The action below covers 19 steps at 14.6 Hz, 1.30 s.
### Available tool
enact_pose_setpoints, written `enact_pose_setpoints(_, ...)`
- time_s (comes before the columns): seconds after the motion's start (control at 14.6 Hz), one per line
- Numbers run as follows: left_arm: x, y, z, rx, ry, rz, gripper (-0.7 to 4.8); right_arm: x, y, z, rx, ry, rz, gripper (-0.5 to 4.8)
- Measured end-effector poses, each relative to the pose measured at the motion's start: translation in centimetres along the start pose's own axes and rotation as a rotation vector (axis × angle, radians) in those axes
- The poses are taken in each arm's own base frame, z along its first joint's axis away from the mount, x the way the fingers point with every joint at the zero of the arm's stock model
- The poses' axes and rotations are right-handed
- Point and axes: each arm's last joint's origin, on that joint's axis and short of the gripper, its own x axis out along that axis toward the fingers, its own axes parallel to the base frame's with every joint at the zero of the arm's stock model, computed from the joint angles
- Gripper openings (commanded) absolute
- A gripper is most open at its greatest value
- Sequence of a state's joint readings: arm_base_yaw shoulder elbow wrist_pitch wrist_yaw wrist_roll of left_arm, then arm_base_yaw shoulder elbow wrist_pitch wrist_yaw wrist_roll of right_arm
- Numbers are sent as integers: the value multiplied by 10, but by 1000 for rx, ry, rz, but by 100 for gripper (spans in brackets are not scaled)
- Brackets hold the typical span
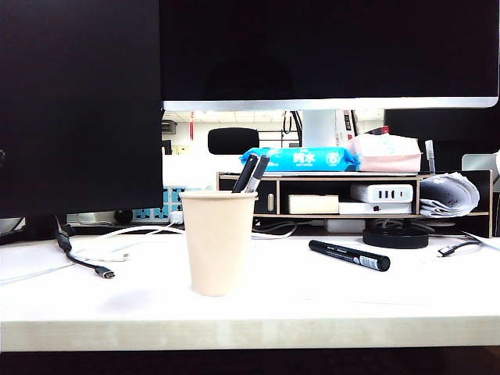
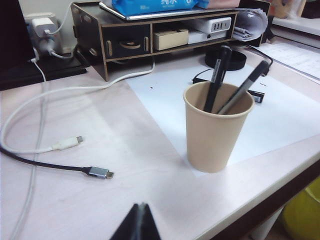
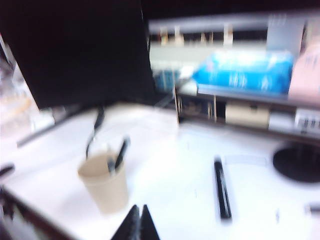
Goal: Pick up the marker from the paper cup and put it on the table.
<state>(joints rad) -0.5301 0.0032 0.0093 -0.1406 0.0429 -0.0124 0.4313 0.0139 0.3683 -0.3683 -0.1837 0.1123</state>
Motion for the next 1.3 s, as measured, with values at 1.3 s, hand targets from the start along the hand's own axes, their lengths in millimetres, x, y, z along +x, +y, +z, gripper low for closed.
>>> enact_pose_setpoints(1.3, -14, 48, -1, -73, -12, 457, -4, 12, -21, -46, 52, 155, -198, -5)
